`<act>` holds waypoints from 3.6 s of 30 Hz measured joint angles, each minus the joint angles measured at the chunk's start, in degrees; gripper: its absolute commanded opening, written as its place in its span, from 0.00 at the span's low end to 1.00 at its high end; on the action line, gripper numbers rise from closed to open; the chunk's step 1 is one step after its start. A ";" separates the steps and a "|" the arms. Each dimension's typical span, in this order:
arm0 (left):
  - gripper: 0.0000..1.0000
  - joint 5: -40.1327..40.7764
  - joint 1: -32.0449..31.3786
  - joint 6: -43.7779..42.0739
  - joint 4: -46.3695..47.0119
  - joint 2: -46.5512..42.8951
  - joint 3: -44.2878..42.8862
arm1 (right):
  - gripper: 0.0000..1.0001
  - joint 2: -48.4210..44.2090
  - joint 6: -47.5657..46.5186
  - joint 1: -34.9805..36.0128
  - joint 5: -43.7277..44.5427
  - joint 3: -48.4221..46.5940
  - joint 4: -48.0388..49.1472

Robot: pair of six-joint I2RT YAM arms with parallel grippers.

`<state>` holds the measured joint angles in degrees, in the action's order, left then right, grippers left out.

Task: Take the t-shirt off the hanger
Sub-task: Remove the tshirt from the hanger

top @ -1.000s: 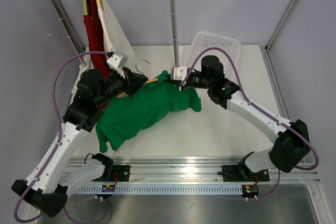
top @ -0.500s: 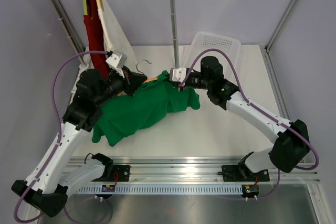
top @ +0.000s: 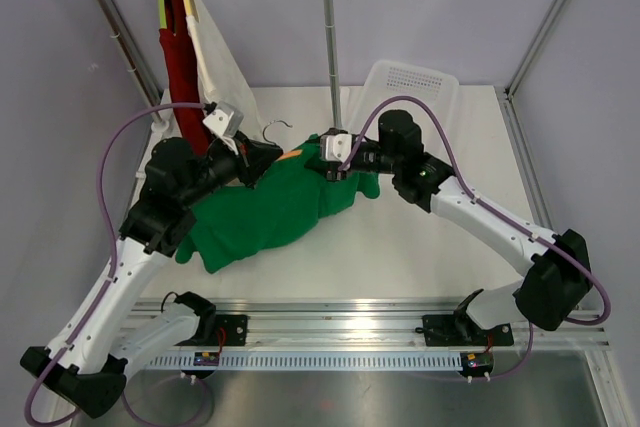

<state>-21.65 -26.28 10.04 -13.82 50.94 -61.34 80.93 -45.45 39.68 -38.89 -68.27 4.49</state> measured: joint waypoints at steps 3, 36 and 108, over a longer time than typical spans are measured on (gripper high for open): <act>0.00 0.02 -0.07 -0.02 0.61 -1.33 0.74 | 0.80 -0.55 0.79 0.35 -0.24 -0.26 -0.42; 0.00 6.97 -0.07 3.10 8.35 -3.15 4.24 | 0.92 -2.14 8.87 13.31 6.25 0.48 3.72; 0.00 5.57 -0.11 4.74 19.58 -3.80 7.19 | 0.00 -0.90 20.72 19.78 39.08 0.44 16.37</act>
<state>-16.08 -26.39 14.79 5.76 47.13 -54.15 80.03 -24.73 59.46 0.19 -67.83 20.86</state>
